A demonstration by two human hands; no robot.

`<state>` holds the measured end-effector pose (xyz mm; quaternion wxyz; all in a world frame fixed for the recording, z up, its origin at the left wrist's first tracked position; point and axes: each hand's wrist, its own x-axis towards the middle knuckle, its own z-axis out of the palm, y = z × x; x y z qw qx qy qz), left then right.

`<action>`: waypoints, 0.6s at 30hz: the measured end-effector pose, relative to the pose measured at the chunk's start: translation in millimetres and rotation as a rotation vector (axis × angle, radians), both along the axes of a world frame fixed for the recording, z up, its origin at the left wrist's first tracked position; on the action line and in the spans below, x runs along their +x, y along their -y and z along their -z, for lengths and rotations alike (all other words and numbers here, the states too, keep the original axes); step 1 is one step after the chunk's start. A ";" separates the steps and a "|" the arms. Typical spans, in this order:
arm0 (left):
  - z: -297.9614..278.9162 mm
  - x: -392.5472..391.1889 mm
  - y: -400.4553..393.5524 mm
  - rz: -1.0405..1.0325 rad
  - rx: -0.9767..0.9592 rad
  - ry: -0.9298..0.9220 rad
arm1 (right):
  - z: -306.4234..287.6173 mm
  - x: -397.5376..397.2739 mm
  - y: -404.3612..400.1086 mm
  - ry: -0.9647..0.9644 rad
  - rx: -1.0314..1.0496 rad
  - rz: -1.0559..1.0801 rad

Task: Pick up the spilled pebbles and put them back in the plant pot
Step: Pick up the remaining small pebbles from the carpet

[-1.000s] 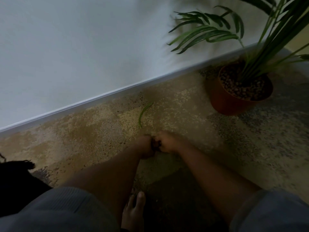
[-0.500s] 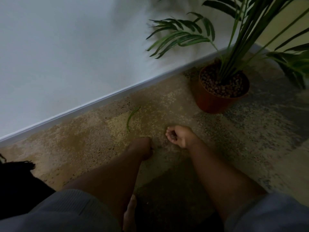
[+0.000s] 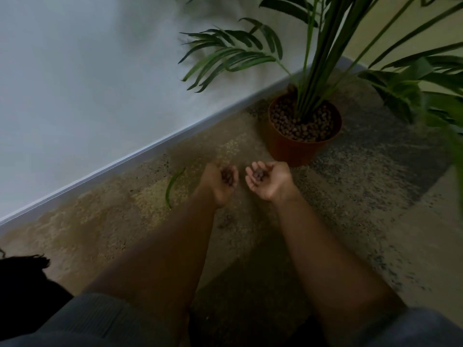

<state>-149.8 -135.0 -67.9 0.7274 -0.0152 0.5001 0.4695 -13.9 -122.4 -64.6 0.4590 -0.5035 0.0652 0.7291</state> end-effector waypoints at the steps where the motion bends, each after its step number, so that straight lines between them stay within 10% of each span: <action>1: -8.1 6.7 -7.2 -0.028 0.007 0.031 | -7.2 1.7 -3.8 0.003 0.026 0.028; 18: -99.5 101.4 -85.8 0.240 0.339 0.168 | -89.4 65.1 -47.0 -0.133 0.473 0.453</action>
